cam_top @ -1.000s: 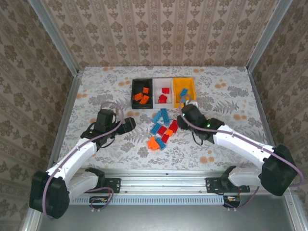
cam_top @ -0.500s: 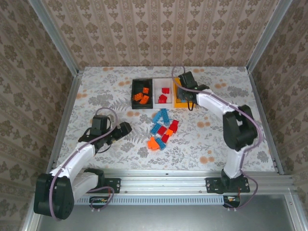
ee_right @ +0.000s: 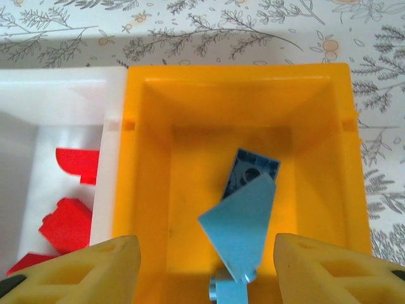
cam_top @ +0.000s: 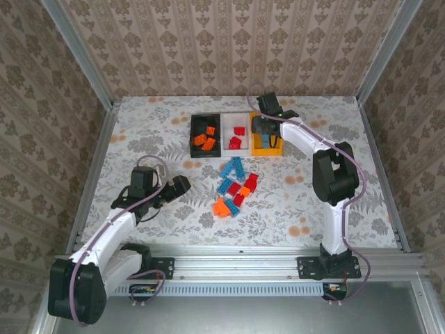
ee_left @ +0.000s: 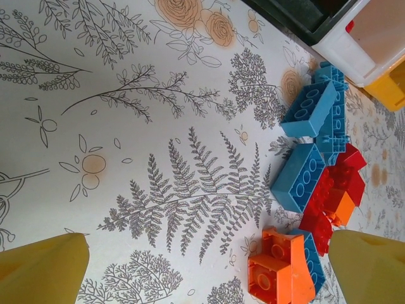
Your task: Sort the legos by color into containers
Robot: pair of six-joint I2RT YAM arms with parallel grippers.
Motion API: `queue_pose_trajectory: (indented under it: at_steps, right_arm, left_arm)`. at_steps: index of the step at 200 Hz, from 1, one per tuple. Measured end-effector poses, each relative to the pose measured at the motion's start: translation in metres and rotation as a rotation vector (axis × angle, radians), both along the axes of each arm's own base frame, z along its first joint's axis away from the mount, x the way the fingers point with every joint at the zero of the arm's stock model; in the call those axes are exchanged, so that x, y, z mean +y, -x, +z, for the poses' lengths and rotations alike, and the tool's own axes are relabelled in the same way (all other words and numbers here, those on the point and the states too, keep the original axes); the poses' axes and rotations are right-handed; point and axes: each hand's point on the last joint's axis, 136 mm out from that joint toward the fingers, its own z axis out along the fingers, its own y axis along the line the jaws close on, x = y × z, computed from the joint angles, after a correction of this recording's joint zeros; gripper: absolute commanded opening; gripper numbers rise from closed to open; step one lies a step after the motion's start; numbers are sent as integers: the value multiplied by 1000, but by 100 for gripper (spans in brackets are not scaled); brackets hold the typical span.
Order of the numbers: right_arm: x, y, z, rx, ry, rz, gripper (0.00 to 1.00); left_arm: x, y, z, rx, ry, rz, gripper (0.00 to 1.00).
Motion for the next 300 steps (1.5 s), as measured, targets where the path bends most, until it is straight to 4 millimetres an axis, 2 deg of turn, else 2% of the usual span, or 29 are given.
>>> queue_pose_trajectory:
  at_steps: [12, 27, 42, 55, 67, 80, 98, 122, 154, 176, 201, 218, 261, 300]
  right_arm:
    - [0, 17, 8, -8, -9, 7, 58]
    - [8, 52, 21, -29, -22, 33, 55]
    - [35, 98, 34, -60, -45, 101, 51]
    - [70, 141, 37, -75, -67, 195, 46]
    - [101, 181, 28, -61, -83, 284, 43]
    - [119, 215, 7, -16, -69, 348, 43]
    - [122, 250, -25, 62, -23, 389, 43]
    - [122, 280, -48, 123, 26, 433, 50]
    - [125, 306, -67, 189, 34, 505, 56]
    - [128, 313, -79, 232, 43, 542, 57]
    - [126, 316, -102, 287, 98, 567, 59]
    - [125, 315, -111, 306, 127, 575, 59]
    - [131, 294, -110, 288, 112, 563, 57]
    - [136, 289, -109, 292, 129, 582, 45]
  left_arm:
    - [0, 0, 0, 1, 3, 0, 100]
    - [-2, 0, 0, 1, 6, -3, 100]
    - [-6, 1, -3, 8, 11, -9, 100]
    - [-9, 3, -11, 31, 11, -18, 99]
    - [-14, 7, -20, 62, 6, -32, 99]
    - [-19, 12, -29, 96, -2, -53, 99]
    - [-26, 16, -38, 127, -11, -78, 99]
    - [-32, 19, -45, 155, -21, -100, 99]
    - [-38, 14, -42, 144, -23, -115, 99]
    - [-42, 11, -39, 129, -20, -120, 99]
    - [-43, 11, -40, 130, -21, -122, 99]
    - [-43, 11, -40, 129, -24, -120, 99]
    - [-40, 10, -37, 113, -36, -110, 99]
    - [-40, 9, -36, 108, -40, -105, 99]
